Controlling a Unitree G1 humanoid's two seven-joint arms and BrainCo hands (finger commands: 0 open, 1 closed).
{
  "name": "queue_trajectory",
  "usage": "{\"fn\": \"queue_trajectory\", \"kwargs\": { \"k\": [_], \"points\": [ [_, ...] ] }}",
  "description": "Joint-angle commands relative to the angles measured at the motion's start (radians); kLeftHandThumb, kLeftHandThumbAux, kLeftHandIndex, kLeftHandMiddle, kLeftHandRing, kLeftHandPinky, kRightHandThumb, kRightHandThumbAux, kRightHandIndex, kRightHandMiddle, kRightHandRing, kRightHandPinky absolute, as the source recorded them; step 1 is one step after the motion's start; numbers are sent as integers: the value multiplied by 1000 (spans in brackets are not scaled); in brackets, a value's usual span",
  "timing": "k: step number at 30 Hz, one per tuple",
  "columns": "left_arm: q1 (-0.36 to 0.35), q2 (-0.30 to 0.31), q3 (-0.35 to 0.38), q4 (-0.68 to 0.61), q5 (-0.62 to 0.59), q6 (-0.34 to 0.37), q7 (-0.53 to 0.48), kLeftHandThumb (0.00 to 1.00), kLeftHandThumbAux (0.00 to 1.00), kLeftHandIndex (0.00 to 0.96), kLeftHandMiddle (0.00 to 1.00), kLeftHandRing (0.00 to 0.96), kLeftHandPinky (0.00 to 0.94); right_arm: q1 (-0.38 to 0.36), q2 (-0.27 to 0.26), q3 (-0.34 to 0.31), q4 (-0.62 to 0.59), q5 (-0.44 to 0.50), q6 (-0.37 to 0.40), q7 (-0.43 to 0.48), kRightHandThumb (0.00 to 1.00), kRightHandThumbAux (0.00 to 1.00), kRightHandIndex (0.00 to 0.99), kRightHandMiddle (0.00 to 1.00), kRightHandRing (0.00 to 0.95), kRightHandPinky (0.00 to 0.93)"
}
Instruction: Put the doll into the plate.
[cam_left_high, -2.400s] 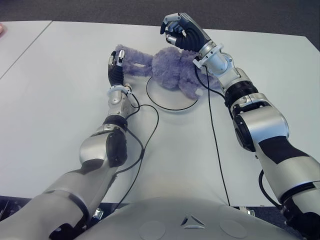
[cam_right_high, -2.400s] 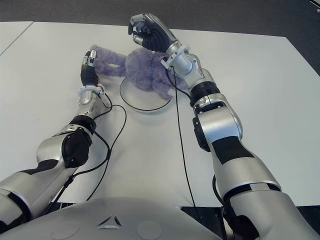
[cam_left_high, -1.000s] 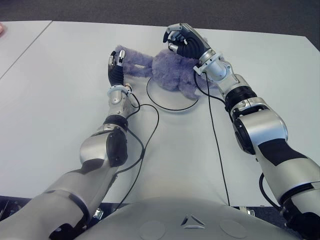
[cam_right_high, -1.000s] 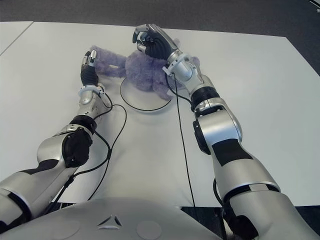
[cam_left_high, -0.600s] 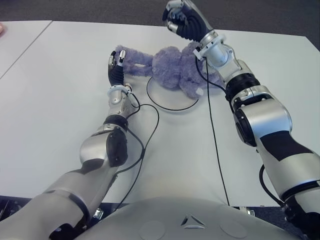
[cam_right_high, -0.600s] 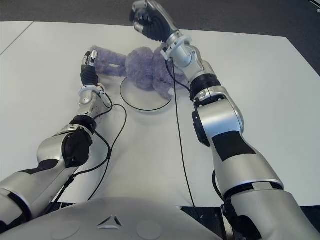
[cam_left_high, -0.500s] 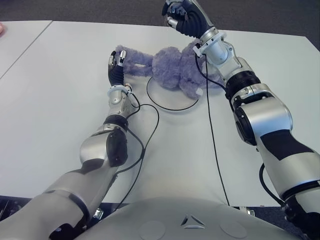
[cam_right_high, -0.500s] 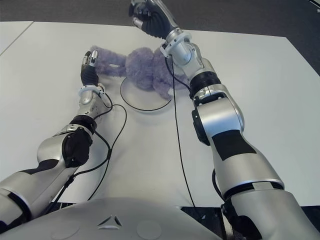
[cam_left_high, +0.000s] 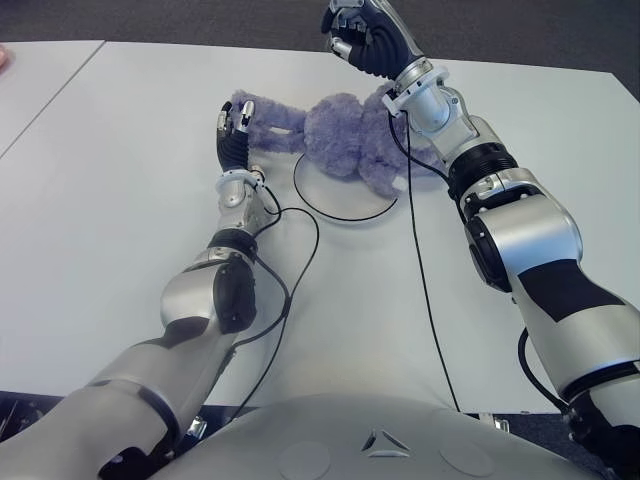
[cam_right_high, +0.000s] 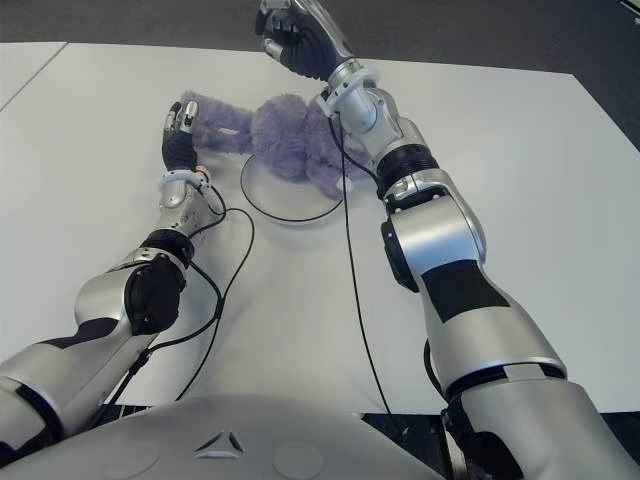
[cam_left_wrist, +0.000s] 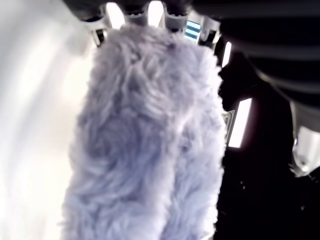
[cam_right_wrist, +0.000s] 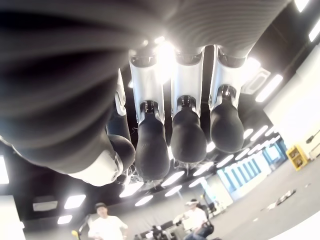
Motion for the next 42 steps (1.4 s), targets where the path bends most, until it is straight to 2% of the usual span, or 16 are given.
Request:
{"fn": "queue_trajectory", "kwargs": {
  "k": [1, 6, 9, 10, 11, 15, 16, 18, 20, 27, 29, 34, 36, 40, 42],
  "points": [
    [157, -40, 28, 133, -28, 174, 57, 0, 547, 0, 85, 80, 84, 3, 13, 19, 16, -28, 14, -44, 676, 728, 425, 738, 736, 696],
    [156, -39, 24, 133, -23, 177, 63, 0, 548, 0, 85, 80, 79, -6, 20, 39, -3, -60, 5, -112, 675, 728, 421, 754, 751, 717],
    [157, -40, 24, 133, -23, 177, 64, 0, 544, 0, 85, 80, 82, 22, 9, 46, -67, -79, -40, -162, 674, 728, 419, 754, 744, 693],
    [157, -40, 24, 133, -24, 176, 64, 0, 544, 0, 84, 80, 84, 32, 3, 46, -87, -82, -51, -173, 460, 676, 415, 754, 742, 688],
    [158, -40, 25, 133, -25, 175, 63, 0, 545, 0, 84, 80, 85, 41, -1, 46, -104, -86, -58, -185, 315, 643, 411, 754, 741, 684],
    [159, -41, 26, 133, -26, 174, 62, 0, 545, 0, 83, 79, 86, 57, -12, 42, -134, -93, -71, -222, 108, 583, 398, 750, 738, 679],
    [159, -41, 26, 133, -26, 174, 61, 0, 545, 0, 83, 79, 86, 56, -15, 39, -130, -91, -71, -229, 92, 578, 397, 749, 737, 679],
    [160, -41, 30, 133, -29, 172, 59, 0, 544, 0, 83, 80, 88, 44, -55, 5, -112, -51, -98, -199, 37, 564, 407, 750, 735, 676],
    [162, -41, 32, 133, -32, 170, 56, 0, 543, 0, 84, 81, 90, 8, -94, -36, -66, 0, -103, -152, 19, 572, 419, 751, 731, 674],
    [165, -40, 35, 132, -34, 165, 52, 0, 537, 0, 87, 84, 89, -106, -92, -124, 35, 86, -4, -100, 1, 586, 463, 748, 717, 663],
    [166, -39, 39, 132, -37, 164, 47, 0, 535, 0, 87, 84, 89, -118, -111, -151, 36, 110, -4, -94, 0, 590, 463, 741, 707, 600],
    [164, -36, 43, 132, -39, 168, 42, 0, 531, 0, 89, 86, 89, -155, -158, -191, 48, 136, 38, -94, 0, 540, 370, 588, 597, 566],
    [163, -36, 37, 132, -33, 170, 47, 0, 533, 0, 89, 85, 84, -170, -187, -205, 49, 143, 59, -83, 0, 514, 345, 561, 584, 599],
    [168, -34, 30, 132, -25, 168, 51, 0, 534, 0, 88, 85, 83, -187, -213, -212, 48, 137, 84, -103, 0, 479, 278, 499, 545, 593],
    [168, -34, 26, 132, -21, 168, 54, 0, 536, 0, 87, 84, 84, -193, -219, -214, 50, 134, 96, -116, 0, 509, 259, 462, 523, 577]
  ]
}}
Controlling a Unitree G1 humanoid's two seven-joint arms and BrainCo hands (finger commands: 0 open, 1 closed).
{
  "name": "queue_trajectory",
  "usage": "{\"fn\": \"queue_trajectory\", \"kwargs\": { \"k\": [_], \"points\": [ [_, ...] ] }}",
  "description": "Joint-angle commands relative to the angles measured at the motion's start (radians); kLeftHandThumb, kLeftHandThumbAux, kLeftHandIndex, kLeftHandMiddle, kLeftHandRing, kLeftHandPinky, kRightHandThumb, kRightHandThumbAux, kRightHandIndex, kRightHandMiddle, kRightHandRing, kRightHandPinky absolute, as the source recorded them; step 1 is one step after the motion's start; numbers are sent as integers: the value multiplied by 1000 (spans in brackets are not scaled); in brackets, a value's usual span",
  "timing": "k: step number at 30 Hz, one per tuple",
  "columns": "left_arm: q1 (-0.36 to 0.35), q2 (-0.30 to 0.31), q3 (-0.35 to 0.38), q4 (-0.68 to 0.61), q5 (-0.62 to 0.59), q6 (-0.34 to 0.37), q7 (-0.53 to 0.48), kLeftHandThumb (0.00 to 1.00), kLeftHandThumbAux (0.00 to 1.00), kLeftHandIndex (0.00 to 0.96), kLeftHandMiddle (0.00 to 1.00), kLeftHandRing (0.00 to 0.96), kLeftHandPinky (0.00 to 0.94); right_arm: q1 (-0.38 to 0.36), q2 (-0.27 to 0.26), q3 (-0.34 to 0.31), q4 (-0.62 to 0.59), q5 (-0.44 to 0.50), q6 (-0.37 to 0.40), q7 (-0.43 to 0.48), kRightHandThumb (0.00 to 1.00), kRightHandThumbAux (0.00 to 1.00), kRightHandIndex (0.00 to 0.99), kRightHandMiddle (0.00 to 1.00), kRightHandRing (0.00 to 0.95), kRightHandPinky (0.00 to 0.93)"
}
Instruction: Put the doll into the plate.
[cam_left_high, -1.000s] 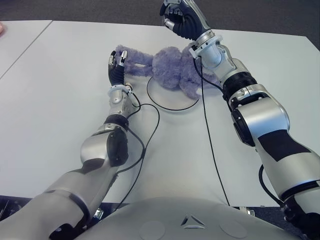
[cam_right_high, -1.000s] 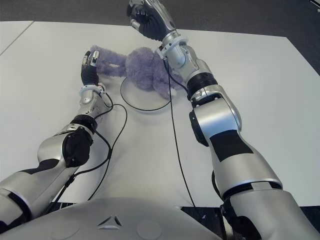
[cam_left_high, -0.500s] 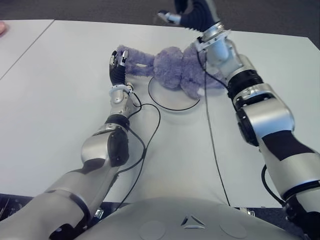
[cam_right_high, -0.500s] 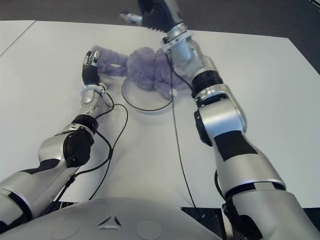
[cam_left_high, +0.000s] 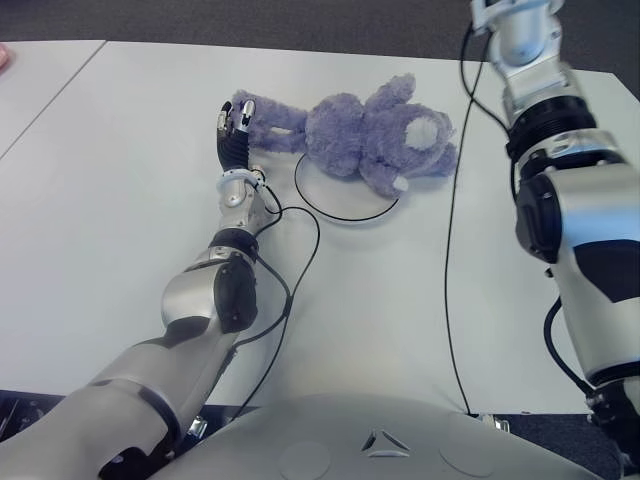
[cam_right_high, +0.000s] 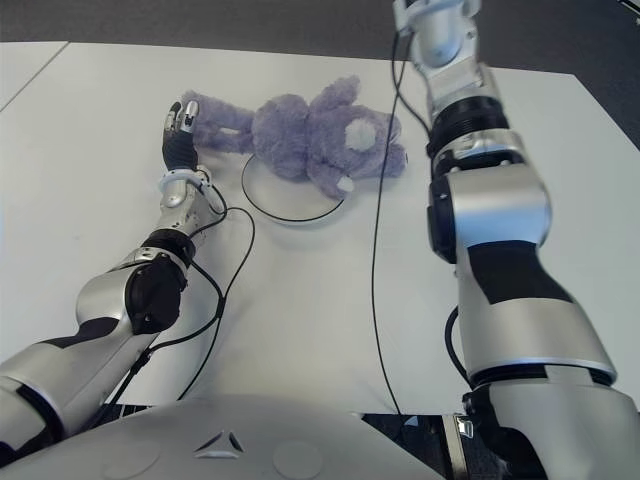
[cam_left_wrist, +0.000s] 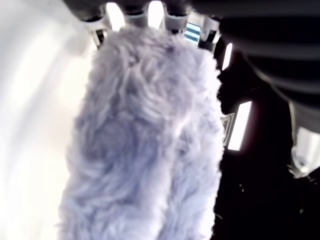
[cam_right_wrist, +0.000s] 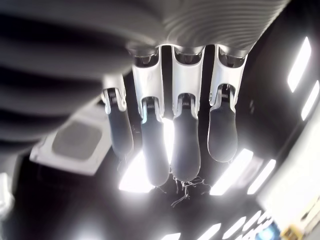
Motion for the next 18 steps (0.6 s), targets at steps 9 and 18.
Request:
{"fn": "queue_trajectory", "kwargs": {
  "k": [9, 18],
  "points": [
    [172, -24, 19, 132, -21, 168, 46, 0, 536, 0, 82, 79, 81, -52, -39, -51, 31, 33, 115, 9, 0, 545, 138, 326, 479, 550],
    [174, -21, 38, 132, -41, 165, 30, 0, 531, 0, 87, 84, 92, 7, -96, -118, 61, 81, 169, 68, 0, 565, 121, 275, 415, 464]
  ]
}}
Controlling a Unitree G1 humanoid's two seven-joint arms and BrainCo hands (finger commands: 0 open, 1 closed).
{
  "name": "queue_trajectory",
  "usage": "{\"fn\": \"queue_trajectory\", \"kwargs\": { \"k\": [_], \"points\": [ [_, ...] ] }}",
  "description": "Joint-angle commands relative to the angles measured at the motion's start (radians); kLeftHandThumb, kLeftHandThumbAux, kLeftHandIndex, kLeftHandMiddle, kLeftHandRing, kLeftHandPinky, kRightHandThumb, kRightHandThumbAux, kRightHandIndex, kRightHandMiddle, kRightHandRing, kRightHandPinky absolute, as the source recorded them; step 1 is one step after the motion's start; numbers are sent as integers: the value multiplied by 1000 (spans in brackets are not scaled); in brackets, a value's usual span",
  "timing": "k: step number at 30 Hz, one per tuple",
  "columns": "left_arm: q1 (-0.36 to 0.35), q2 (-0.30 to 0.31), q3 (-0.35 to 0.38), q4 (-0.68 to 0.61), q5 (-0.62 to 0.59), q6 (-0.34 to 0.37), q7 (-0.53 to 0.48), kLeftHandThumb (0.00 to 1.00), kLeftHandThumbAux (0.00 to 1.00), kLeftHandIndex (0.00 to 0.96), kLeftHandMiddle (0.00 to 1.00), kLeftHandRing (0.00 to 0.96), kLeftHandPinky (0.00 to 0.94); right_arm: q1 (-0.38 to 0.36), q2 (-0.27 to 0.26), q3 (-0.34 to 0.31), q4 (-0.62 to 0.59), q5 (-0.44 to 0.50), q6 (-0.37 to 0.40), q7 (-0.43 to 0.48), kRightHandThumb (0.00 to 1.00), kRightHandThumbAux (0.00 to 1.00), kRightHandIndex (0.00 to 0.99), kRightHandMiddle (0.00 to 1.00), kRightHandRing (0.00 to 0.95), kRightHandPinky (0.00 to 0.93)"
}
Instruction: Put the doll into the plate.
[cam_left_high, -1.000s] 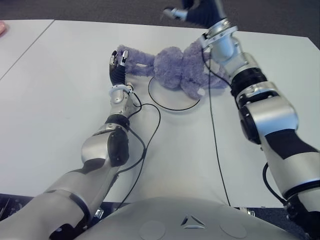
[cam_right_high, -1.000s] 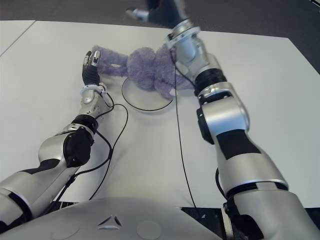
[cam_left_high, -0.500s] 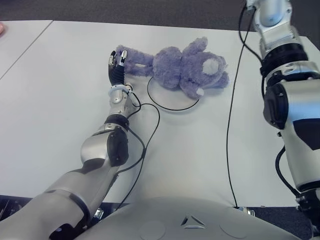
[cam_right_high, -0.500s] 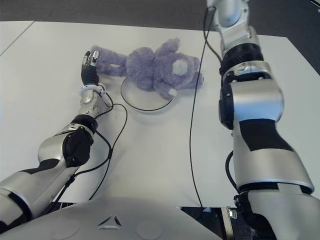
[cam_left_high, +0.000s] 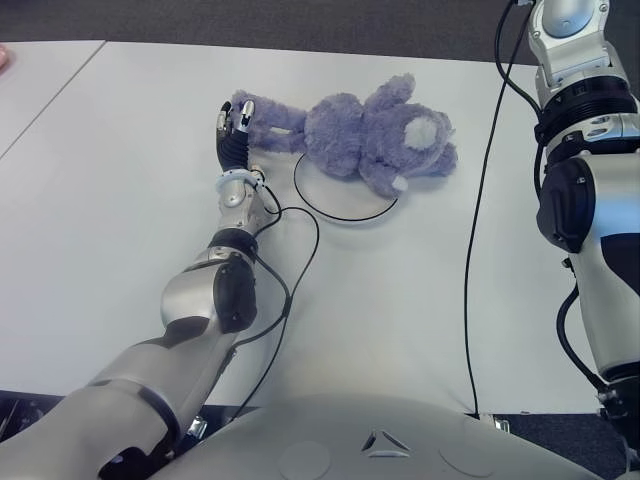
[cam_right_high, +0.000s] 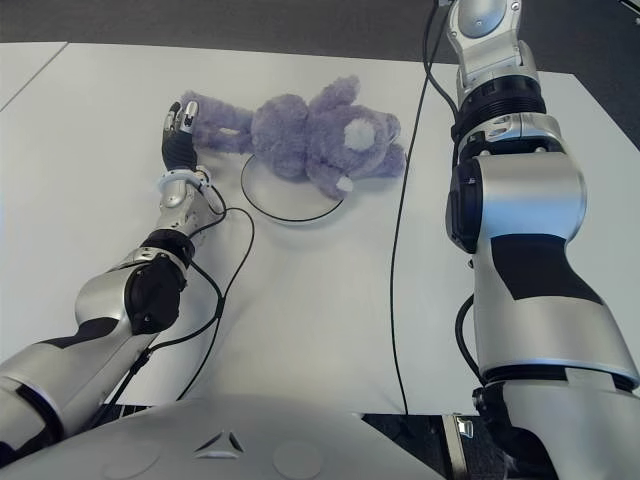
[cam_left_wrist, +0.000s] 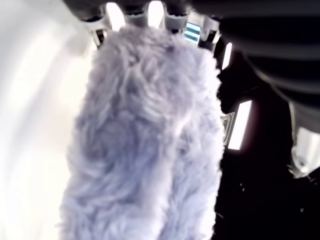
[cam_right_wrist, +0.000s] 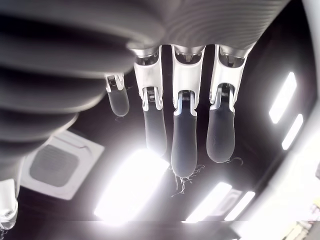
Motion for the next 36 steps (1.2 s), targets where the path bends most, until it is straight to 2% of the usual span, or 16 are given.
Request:
{"fn": "queue_trajectory", "kwargs": {
  "k": [1, 8, 13, 19, 26, 36],
  "points": [
    [173, -24, 41, 131, -42, 165, 30, 0, 531, 0, 87, 84, 92, 57, -54, -54, 40, 54, 49, 52, 0, 566, 125, 262, 388, 436],
    [176, -23, 44, 131, -44, 164, 24, 0, 533, 0, 87, 84, 91, 154, -92, -100, 61, 82, 72, 129, 0, 560, 136, 218, 283, 288],
    [177, -18, 50, 131, -49, 163, 16, 0, 525, 0, 84, 82, 86, 194, -93, -120, 63, 94, 80, 178, 0, 558, 138, 191, 214, 202],
    [180, -13, 57, 131, -54, 159, 8, 0, 515, 0, 89, 85, 87, 291, -91, -155, 71, 125, 83, 280, 0, 553, 128, 144, 143, 130],
    [176, -12, 58, 129, -55, 154, 3, 0, 503, 0, 91, 86, 94, 356, -52, -197, 73, 166, 101, 372, 0, 558, 100, 95, 88, 78],
    [191, 1, 14, 128, -4, 142, 19, 0, 497, 0, 86, 85, 78, 446, 8, -240, 76, 201, 128, 395, 0, 586, 70, 63, 45, 24]
  ]
}}
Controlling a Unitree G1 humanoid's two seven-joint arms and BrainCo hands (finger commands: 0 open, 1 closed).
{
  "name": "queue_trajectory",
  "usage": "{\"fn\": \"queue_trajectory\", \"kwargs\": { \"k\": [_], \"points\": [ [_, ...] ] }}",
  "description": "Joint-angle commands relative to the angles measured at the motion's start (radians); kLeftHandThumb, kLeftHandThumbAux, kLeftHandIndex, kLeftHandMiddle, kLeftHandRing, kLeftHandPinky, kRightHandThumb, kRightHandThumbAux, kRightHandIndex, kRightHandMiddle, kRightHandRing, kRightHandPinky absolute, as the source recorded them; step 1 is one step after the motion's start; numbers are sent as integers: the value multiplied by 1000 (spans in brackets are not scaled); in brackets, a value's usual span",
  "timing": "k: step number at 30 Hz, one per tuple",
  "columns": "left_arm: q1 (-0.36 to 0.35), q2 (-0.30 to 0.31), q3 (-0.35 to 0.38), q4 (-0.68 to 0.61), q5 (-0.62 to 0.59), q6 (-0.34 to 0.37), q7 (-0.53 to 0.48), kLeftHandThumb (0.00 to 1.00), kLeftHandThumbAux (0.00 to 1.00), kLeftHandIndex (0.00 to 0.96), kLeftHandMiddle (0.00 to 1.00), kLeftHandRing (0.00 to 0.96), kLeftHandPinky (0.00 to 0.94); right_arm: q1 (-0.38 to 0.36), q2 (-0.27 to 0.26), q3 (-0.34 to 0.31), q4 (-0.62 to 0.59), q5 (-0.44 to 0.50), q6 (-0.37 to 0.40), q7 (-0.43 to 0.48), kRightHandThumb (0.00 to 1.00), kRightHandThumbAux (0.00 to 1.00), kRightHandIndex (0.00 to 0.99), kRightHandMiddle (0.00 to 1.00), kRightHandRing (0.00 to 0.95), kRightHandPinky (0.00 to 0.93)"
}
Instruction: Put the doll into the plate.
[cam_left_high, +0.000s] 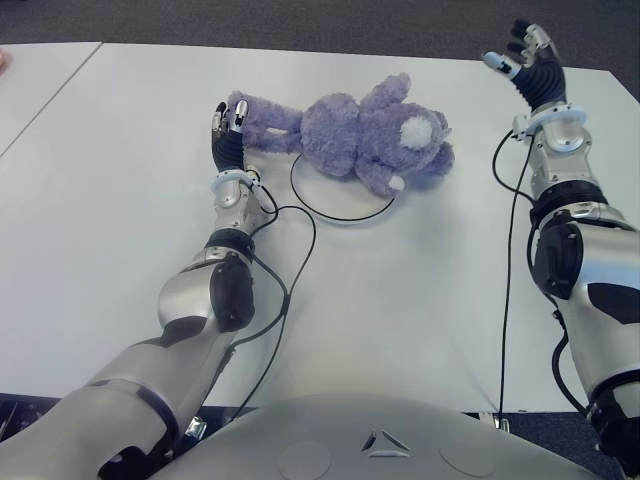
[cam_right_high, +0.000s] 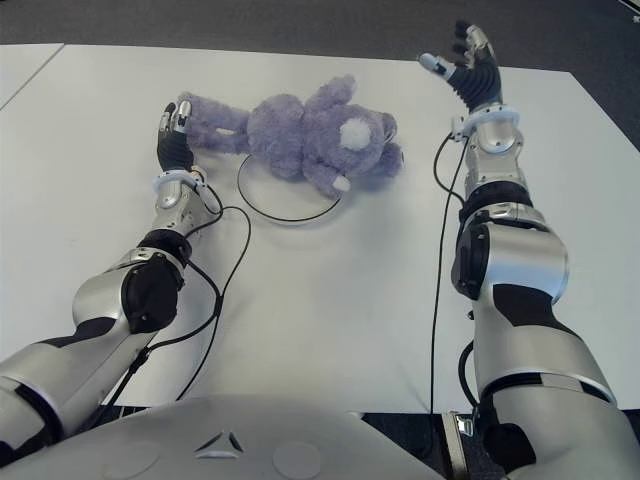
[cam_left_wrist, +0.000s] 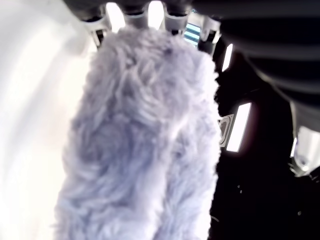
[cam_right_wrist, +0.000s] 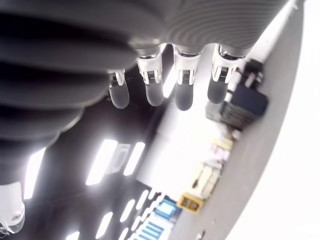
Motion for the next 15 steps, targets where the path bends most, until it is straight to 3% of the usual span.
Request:
{"fn": "queue_trajectory", "kwargs": {
  "k": [1, 15],
  "points": [
    [190, -9, -17, 128, 12, 138, 46, 0, 496, 0, 86, 84, 75, 83, 61, -41, 20, 47, 50, 19, 0, 587, 67, 61, 41, 19],
    [208, 2, -47, 126, 25, 101, 28, 0, 459, 0, 73, 71, 36, 139, 135, -99, 19, 79, 79, 5, 0, 573, 62, 54, 26, 10]
  ]
}}
